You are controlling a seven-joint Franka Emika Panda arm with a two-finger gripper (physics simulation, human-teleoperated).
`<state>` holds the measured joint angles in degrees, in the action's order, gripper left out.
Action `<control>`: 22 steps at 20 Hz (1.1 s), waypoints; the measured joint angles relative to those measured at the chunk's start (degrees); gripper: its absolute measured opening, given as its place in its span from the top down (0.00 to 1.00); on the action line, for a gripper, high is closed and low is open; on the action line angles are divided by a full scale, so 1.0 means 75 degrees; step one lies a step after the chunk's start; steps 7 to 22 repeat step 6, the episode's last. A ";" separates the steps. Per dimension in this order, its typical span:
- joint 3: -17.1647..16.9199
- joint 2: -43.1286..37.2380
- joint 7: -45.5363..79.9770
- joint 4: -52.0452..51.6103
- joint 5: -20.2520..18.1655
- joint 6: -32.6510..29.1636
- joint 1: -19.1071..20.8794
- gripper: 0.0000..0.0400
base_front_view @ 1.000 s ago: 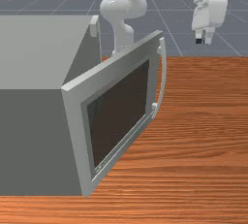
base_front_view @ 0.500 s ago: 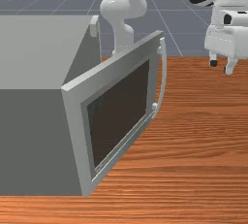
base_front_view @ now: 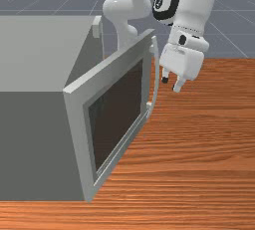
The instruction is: Close the microwave
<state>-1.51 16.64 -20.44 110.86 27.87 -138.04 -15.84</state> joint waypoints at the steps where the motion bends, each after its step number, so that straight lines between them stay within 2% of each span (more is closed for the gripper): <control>1: 0.0106 -0.0192 -0.0825 0.0246 -0.0718 -0.0436 0.0435 0.00; 2: -0.0012 -0.0308 -0.1172 0.0385 -0.0570 -0.0554 0.0565 0.00; 4: -0.0216 -0.0479 -0.2229 0.0568 -0.0714 -0.0908 0.1029 0.00; 6: -0.0329 -0.0495 -0.3710 0.0629 -0.1410 -0.1327 0.1548 0.00; 22: -0.0329 -0.0495 -0.3710 0.0629 -0.1410 -0.1327 0.1548 0.00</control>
